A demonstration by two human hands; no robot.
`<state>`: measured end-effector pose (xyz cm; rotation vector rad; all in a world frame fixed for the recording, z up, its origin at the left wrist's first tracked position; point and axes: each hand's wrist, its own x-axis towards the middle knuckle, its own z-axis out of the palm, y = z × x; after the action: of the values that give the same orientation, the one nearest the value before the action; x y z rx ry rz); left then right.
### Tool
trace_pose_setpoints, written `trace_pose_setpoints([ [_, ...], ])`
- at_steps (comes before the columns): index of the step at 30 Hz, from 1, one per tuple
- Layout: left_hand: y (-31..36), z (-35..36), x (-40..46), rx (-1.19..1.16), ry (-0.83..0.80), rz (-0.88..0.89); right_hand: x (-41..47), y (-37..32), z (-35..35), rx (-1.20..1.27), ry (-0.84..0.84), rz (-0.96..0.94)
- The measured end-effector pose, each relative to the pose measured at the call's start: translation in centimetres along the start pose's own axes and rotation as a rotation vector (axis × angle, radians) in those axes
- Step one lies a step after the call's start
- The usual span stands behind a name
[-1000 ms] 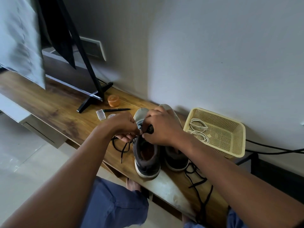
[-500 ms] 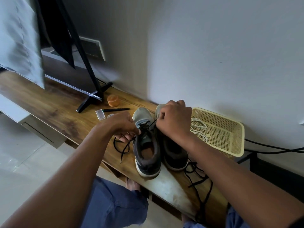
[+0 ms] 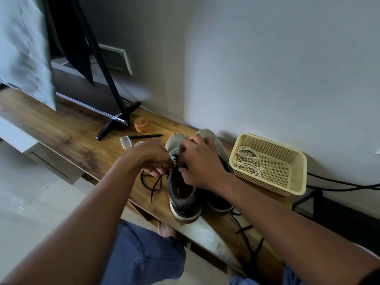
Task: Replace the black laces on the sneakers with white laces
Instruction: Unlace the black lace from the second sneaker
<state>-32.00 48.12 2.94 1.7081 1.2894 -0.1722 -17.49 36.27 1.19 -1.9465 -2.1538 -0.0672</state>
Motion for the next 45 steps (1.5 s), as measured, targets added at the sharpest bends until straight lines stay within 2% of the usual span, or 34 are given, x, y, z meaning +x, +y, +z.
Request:
trace_pose_setpoints([
  [7,0.1,0.1,-0.2,-0.001,0.012,0.007,0.7,2.4,-0.5,-0.177,0.251,0.151],
  [11,0.3,0.3,-0.4,0.011,0.024,0.003,0.6,3.6,-0.9,-0.251,0.228,0.296],
  [17,0.5,0.2,-0.7,0.031,0.032,0.022,0.7,1.2,-0.7,0.017,0.138,0.067],
  [22,0.6,0.1,-0.8,0.043,0.043,0.023,0.2,0.2,0.5,-0.063,-0.028,-0.049],
  [28,0.4,0.5,-0.4,0.053,0.044,0.054,0.1,0.1,0.6,-0.044,0.112,-0.009],
  [33,0.0,0.2,0.2,0.055,0.064,0.064,0.6,1.7,-0.2,0.132,0.239,0.226],
  [41,-0.3,0.1,0.3,0.093,0.07,0.052,1.0,4.1,-1.5,0.413,0.417,0.805],
  [43,-0.4,0.1,0.2,0.095,0.061,0.046,1.1,5.1,-2.0,0.413,0.338,0.842],
  [45,-0.5,0.1,0.0,0.127,0.076,0.054,1.1,5.3,-2.1,0.338,0.136,0.818],
])
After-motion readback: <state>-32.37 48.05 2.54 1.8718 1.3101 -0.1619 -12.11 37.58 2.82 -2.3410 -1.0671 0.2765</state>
